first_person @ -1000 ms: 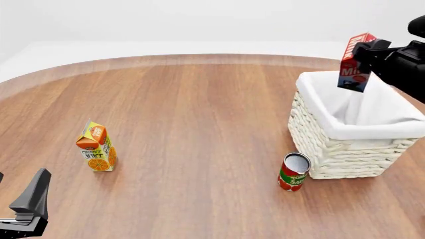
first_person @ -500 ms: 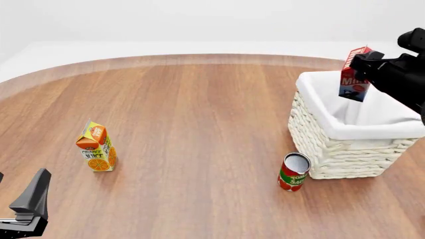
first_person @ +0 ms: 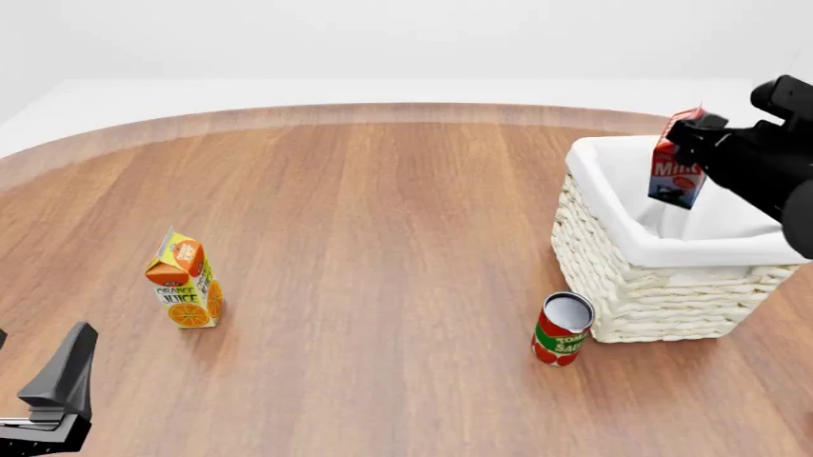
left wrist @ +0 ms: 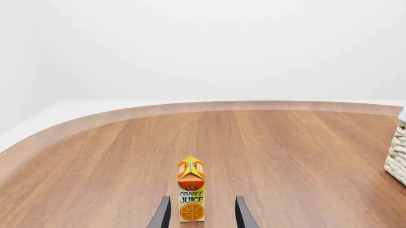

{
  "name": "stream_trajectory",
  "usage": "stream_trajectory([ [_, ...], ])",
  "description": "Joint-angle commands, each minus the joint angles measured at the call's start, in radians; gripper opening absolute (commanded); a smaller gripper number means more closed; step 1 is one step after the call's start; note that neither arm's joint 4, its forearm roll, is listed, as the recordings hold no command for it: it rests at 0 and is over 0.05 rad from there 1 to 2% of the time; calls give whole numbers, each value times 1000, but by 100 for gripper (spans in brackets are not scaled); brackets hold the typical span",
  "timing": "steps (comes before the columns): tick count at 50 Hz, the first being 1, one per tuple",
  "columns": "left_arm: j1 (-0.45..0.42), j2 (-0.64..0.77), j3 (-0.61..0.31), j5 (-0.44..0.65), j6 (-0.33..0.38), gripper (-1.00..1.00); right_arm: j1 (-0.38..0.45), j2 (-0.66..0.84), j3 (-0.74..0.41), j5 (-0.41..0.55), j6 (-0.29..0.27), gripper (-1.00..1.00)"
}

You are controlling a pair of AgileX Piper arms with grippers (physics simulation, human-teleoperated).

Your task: Pick the milk and place it in the basket.

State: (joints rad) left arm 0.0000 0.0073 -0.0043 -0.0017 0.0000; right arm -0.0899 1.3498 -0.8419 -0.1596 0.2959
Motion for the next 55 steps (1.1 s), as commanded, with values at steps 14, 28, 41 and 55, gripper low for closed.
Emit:
stream_trajectory([
  [14,0,0,0,0,0,100,-36,92,-31,-73,45,-100],
  [28,0,0,0,0,0,100,-21,139,-28,-101,88,-100],
  [41,0,0,0,0,0,100,-23,175,-40,-104,79,-100],
  [55,0,0,0,0,0,100,-30,214,-39,-123,77,-100],
])
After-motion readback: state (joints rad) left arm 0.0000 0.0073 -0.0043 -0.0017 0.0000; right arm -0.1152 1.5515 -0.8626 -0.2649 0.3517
